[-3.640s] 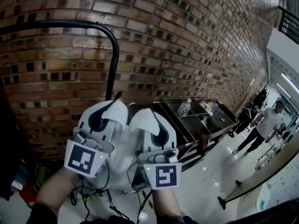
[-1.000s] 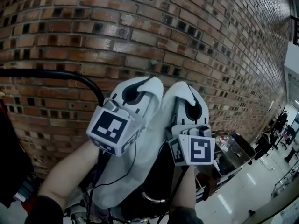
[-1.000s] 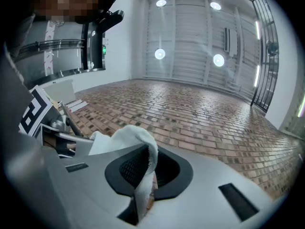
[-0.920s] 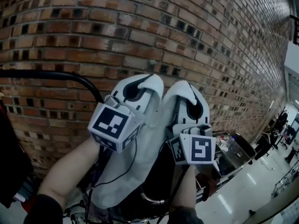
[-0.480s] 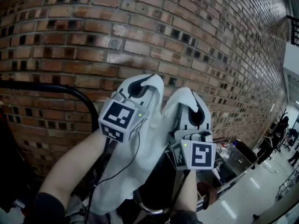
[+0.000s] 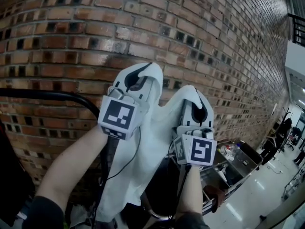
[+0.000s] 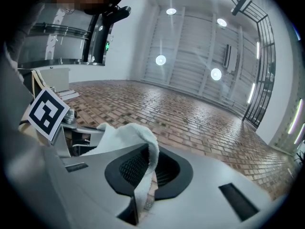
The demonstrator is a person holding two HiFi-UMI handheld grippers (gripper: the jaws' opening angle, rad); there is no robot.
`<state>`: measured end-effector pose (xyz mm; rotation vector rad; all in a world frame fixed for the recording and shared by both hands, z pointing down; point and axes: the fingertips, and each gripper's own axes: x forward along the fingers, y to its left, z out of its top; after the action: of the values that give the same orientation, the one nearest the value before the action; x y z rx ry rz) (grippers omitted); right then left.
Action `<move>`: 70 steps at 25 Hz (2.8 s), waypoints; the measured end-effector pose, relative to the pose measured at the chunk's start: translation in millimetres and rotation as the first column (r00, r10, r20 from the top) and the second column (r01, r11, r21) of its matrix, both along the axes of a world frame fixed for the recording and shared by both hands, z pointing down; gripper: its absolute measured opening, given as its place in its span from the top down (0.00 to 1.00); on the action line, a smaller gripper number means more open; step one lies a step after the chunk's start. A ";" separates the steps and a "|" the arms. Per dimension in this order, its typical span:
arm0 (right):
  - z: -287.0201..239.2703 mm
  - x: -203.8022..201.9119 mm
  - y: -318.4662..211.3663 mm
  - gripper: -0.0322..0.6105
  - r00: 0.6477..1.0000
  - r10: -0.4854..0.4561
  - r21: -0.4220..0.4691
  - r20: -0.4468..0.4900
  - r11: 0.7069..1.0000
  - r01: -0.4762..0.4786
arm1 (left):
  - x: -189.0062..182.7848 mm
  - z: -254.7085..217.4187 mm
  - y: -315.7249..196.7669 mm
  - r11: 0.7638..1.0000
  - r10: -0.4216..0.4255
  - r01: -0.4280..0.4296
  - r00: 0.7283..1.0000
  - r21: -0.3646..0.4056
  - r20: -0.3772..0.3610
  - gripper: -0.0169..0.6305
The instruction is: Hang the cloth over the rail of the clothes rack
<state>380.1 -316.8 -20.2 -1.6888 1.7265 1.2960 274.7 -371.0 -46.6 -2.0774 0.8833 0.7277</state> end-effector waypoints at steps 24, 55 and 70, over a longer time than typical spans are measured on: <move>-25.0 -114.5 -78.6 0.92 0.973 -0.219 0.060 -0.074 0.973 0.223 | -84.2 -61.2 -54.1 0.986 -0.161 0.168 0.961 -0.009 0.225 0.90; -37.1 -286.3 -92.8 0.92 0.923 -0.331 0.071 -0.195 0.934 0.350 | -373.4 -66.3 -74.8 0.891 -0.432 0.453 0.862 -0.023 0.266 0.90; -60.1 -392.9 -17.1 0.92 0.915 -0.020 0.228 -0.402 0.966 0.121 | -503.9 -97.6 9.3 0.748 -0.622 0.598 0.783 0.289 -0.010 0.90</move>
<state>-12.8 -333.9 -80.4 -1.2710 1.7237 1.8340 -229.2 -361.7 -144.2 -1.4204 1.2465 0.3652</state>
